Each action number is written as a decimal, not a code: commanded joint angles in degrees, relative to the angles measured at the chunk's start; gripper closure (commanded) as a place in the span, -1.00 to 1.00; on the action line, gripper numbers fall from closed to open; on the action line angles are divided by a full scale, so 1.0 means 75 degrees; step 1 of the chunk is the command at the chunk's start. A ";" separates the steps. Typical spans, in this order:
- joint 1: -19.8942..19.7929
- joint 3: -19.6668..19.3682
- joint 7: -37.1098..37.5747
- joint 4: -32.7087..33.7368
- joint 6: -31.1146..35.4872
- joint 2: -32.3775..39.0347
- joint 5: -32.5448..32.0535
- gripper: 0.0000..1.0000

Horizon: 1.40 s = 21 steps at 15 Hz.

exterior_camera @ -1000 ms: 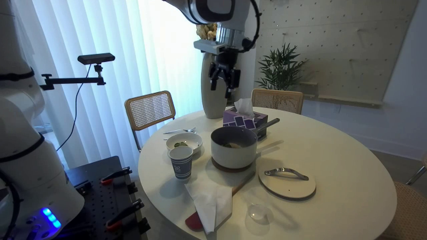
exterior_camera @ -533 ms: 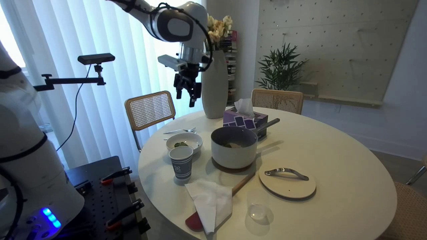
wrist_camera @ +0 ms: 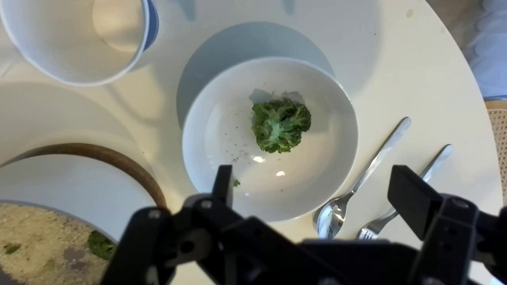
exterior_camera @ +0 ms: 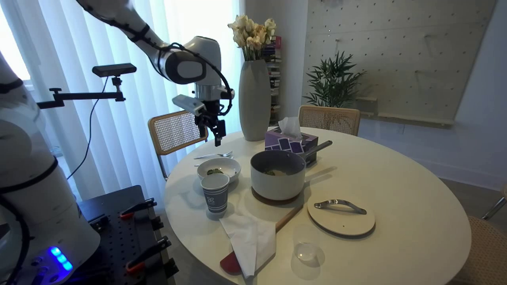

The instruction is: Remove the lid from the white pot, pick up the broccoli from the white bowl and place it inside the pot, move the tissue square to the left, pick up the spatula and use it to stir inside the white pot, place the spatula on the table, place the white lid on top of the pot

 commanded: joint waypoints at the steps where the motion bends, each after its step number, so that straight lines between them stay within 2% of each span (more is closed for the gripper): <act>1: 0.0068 0.0020 0.0235 -0.0192 0.0835 0.0341 0.0110 -1.00; 10: 0.0056 0.0147 0.0514 -0.0017 0.1904 0.1448 -0.0064 -1.00; 16: 0.0150 0.0140 0.1354 0.0116 0.2565 0.2097 -0.0615 -1.00; 21: 0.0166 0.0027 0.1980 0.0252 0.2578 0.2455 -0.1077 -1.00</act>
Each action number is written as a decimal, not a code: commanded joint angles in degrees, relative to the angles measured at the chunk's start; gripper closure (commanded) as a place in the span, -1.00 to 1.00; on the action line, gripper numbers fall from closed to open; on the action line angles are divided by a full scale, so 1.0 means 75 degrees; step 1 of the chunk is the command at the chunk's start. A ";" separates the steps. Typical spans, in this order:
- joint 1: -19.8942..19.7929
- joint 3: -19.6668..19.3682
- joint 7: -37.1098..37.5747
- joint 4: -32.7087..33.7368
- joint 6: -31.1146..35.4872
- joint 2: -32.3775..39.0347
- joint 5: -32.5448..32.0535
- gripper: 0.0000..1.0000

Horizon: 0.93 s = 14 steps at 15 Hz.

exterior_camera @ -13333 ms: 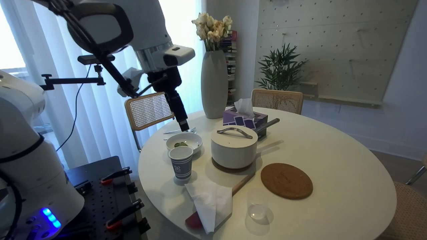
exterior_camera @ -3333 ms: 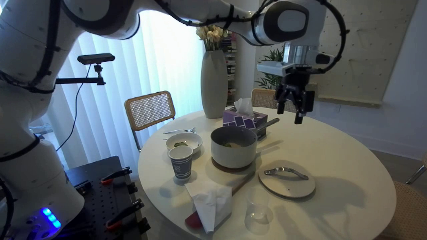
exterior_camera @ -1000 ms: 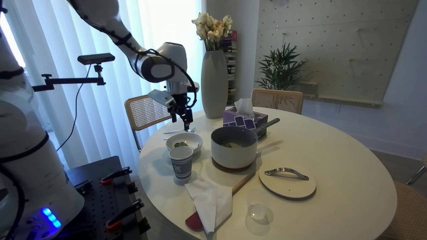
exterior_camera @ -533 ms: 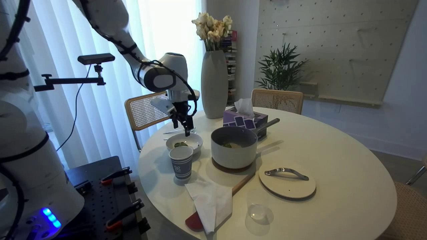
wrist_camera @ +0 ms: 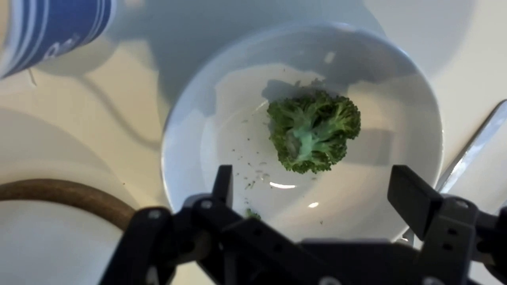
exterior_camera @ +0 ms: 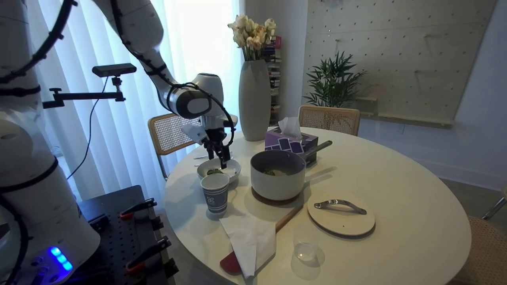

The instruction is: Remove the lid from the white pot, pick up the broccoli from the white bowl and place it inside the pot, move the tissue square to the left, pick up the spatula and use it to stir inside the white pot, place the spatula on the table, place the white lid on top of the pot

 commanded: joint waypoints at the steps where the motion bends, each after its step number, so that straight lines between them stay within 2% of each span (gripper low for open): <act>1: 0.0082 -0.0113 0.0467 0.0193 0.0096 0.0282 -0.0316 -1.00; 11: 0.0034 -0.0081 0.0568 0.0267 -0.0006 0.0503 -0.0163 -1.00; 12: 0.0034 -0.0085 0.0571 0.0263 -0.0001 0.0504 -0.0166 -0.50; 13: 0.0037 -0.0095 0.0588 0.0266 0.0000 0.0511 -0.0173 -0.47; 14: 0.0039 -0.0099 0.0602 0.0270 0.0000 0.0514 -0.0175 -0.35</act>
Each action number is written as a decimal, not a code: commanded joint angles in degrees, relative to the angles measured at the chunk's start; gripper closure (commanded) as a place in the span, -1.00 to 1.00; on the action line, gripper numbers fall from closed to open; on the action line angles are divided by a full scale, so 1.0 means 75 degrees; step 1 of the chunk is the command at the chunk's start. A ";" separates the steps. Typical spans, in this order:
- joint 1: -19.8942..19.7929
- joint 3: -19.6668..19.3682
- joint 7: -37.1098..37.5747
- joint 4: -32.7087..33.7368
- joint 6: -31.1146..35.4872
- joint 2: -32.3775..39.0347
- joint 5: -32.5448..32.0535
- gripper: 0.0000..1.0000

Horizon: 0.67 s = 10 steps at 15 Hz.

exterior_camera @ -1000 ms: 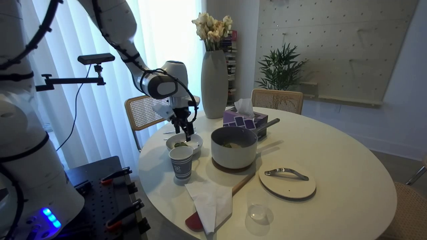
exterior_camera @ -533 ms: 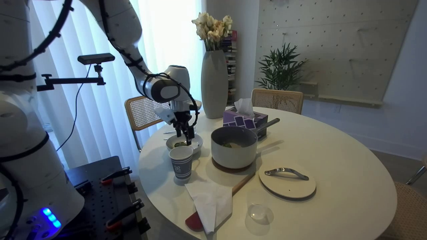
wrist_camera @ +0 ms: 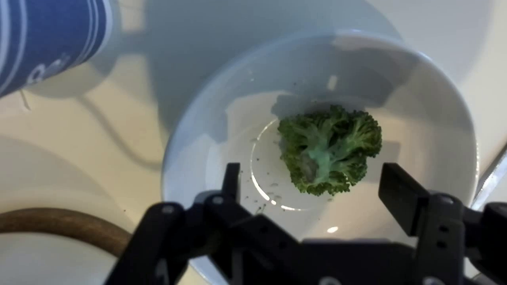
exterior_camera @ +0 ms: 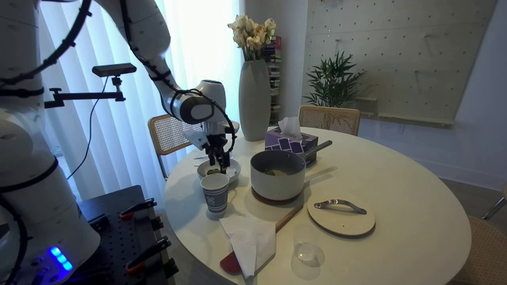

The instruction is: Remove the lid from the white pot, pick up the broccoli from the white bowl and place it inside the pot, move the tissue square to the left, pick up the spatula and use it to stir inside the white pot, place the spatula on the table, place the white lid on top of the pot

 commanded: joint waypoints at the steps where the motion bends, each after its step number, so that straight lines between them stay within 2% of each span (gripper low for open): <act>1: 0.0050 -0.0028 0.0296 0.0090 -0.0001 0.0038 -0.0015 -0.17; 8: 0.0068 -0.0078 0.0509 0.0124 -0.0035 0.0032 -0.0042 0.90; 9: 0.0071 -0.0085 0.0576 0.0129 -0.0036 0.0026 -0.0043 1.00; 10: 0.0070 -0.0086 0.0598 0.0143 -0.0038 0.0020 -0.0047 0.97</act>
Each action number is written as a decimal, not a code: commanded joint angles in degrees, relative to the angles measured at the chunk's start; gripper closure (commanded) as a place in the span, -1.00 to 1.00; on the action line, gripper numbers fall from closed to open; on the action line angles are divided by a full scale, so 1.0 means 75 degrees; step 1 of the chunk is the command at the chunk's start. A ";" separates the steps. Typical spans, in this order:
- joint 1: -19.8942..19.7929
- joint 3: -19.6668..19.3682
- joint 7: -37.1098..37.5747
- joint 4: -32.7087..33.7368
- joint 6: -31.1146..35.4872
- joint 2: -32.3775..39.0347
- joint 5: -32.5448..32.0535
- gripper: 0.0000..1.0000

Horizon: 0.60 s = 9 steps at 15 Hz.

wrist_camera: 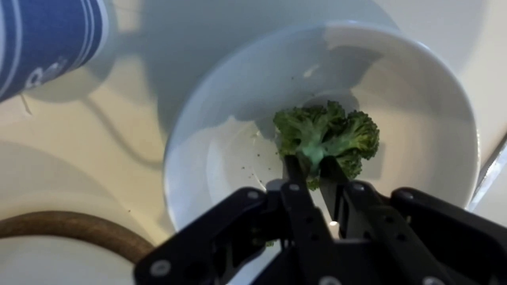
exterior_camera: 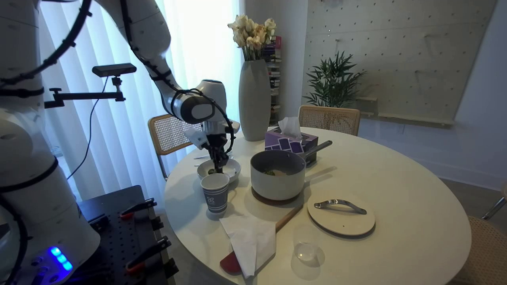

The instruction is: Remove the lid from the white pot, pick up the broccoli from the white bowl and place it inside the pot, move the tissue square to the left, pick up the spatula and use it to stir inside the white pot, place the spatula on the table, place the white lid on top of the pot

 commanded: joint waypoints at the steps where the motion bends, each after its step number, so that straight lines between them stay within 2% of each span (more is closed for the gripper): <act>1: 0.0069 -0.0080 0.0296 0.0104 -0.0042 0.0011 -0.0052 0.91; 9: 0.0098 -0.0249 0.0681 0.0199 -0.0202 -0.0092 -0.0151 0.92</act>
